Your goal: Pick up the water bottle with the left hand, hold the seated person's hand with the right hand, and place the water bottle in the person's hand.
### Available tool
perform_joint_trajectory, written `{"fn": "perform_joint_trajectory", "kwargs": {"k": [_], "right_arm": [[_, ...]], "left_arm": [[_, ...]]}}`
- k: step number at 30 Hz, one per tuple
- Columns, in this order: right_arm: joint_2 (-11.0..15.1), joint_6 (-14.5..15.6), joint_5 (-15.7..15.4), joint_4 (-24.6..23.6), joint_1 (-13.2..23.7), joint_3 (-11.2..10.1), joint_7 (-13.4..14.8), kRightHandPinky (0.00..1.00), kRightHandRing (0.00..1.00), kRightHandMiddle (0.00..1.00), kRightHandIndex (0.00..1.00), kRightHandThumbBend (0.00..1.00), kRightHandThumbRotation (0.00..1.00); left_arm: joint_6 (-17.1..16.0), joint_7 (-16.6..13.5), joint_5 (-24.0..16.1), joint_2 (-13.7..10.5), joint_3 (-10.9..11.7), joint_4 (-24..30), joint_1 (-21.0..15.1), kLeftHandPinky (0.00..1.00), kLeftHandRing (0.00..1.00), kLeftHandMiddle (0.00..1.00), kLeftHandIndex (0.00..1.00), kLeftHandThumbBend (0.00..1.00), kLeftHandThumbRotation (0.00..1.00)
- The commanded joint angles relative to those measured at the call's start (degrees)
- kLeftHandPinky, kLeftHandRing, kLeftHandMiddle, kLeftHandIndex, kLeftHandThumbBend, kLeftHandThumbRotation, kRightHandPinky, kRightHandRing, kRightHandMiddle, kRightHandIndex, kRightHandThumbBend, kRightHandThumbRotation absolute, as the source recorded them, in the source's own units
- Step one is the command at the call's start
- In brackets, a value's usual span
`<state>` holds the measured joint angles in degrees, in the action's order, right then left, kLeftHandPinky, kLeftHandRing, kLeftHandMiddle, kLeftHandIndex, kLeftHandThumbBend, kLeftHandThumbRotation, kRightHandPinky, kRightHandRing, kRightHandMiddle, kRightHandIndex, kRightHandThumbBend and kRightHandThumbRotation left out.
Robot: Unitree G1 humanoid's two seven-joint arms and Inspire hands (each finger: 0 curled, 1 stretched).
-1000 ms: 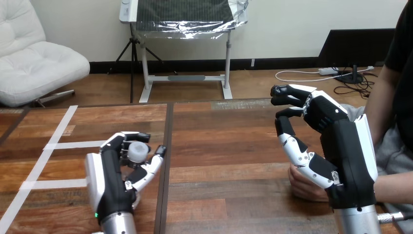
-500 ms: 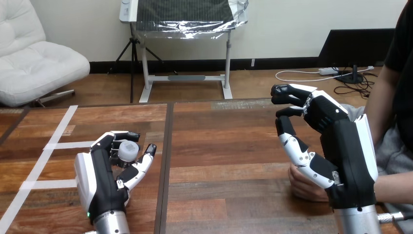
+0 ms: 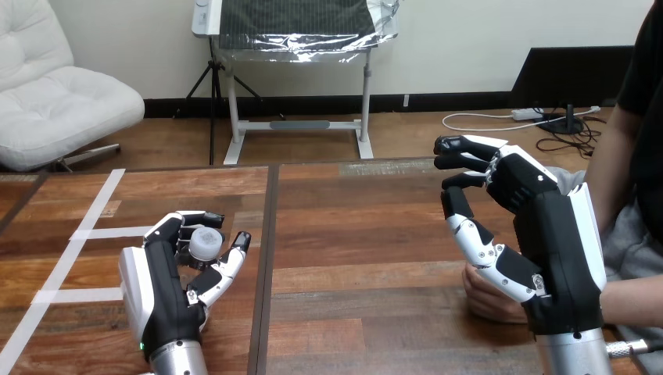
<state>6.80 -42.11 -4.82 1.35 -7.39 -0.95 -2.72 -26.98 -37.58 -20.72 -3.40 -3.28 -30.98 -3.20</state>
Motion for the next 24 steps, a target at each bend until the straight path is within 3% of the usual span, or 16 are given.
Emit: {"fn": "perform_joint_trajectory", "kwargs": {"k": [1, 20, 24], "right_arm": [[0.46, -0.76, -0.29, -0.77, 3.65, -0.48, 0.22, 0.58, 0.69, 0.74, 0.68, 0.33, 0.16], [0.54, -0.7, -0.6, -1.12, 3.85, -0.31, 0.1, 0.56, 0.67, 0.73, 0.67, 0.33, 0.16], [0.65, -0.61, 0.22, -1.03, 3.9, -0.19, -0.33, 0.57, 0.68, 0.73, 0.67, 0.33, 0.15]], "left_arm": [[-1.57, 0.8, 0.03, 0.49, -0.07, 1.17, -3.38, 0.39, 0.43, 0.47, 0.49, 0.68, 0.0], [-2.56, 3.89, 2.31, 3.26, -0.21, 4.97, -1.85, 0.4, 0.43, 0.47, 0.49, 0.67, 0.0], [-2.25, 5.72, 4.31, 4.41, 0.11, 6.68, -1.26, 0.39, 0.43, 0.46, 0.49, 0.67, 0.0]]}}
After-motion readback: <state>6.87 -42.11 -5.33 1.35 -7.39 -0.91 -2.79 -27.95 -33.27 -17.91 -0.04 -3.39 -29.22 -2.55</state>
